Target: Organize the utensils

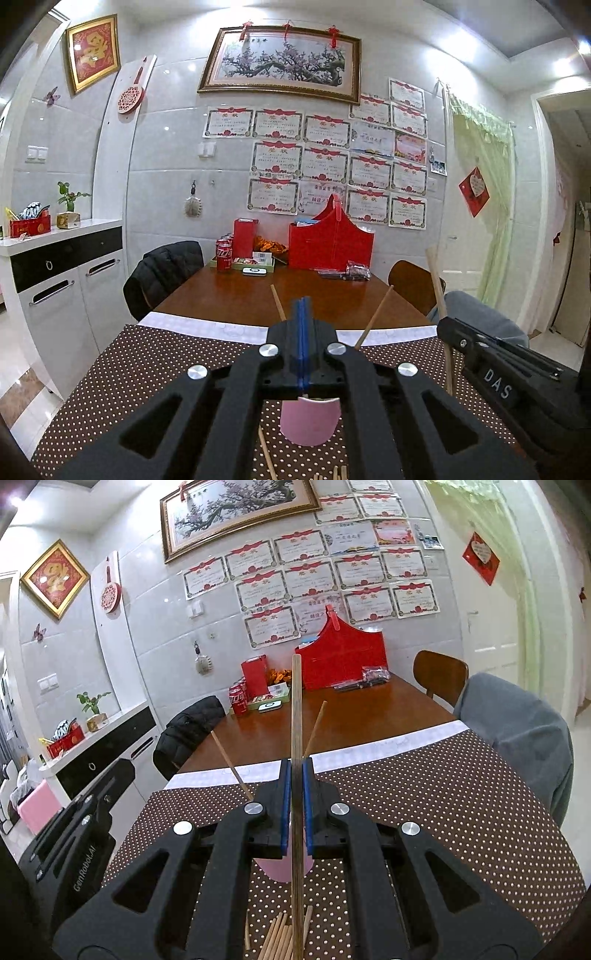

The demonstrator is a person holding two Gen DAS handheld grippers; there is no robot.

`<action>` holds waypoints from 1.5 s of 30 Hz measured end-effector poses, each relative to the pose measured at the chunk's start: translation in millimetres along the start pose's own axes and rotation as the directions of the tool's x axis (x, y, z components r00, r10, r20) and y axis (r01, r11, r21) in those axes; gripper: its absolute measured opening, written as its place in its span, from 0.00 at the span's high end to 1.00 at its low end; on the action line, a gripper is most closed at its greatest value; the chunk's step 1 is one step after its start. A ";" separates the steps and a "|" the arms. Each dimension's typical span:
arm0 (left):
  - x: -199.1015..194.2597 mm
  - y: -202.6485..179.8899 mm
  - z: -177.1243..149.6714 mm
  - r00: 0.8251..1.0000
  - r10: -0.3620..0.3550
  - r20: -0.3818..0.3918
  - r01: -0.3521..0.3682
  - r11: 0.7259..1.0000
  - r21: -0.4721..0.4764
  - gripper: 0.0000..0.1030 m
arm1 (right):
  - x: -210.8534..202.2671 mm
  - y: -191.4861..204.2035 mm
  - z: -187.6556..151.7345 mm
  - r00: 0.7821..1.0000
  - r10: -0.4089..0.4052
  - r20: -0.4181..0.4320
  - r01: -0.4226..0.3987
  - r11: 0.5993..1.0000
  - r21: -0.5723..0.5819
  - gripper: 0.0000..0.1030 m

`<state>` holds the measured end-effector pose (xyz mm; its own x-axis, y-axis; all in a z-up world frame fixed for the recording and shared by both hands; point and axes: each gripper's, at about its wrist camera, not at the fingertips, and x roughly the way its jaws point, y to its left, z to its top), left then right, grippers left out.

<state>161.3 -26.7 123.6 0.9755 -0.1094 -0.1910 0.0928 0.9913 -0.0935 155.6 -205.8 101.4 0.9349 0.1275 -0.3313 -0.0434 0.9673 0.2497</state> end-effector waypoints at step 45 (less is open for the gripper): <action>167.5 79.9 -83.9 0.862 0.082 -0.501 -0.099 0.995 -0.007 0.99 | 55.3 -29.5 -3.2 0.984 0.012 -0.176 -0.016 1.000 -0.019 0.94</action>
<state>315.4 28.1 2.2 0.7480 -0.0500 -0.6618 -0.0053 0.9967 -0.0813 207.4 -226.6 72.8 0.8574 0.1761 -0.4836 -0.0652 0.9692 0.2374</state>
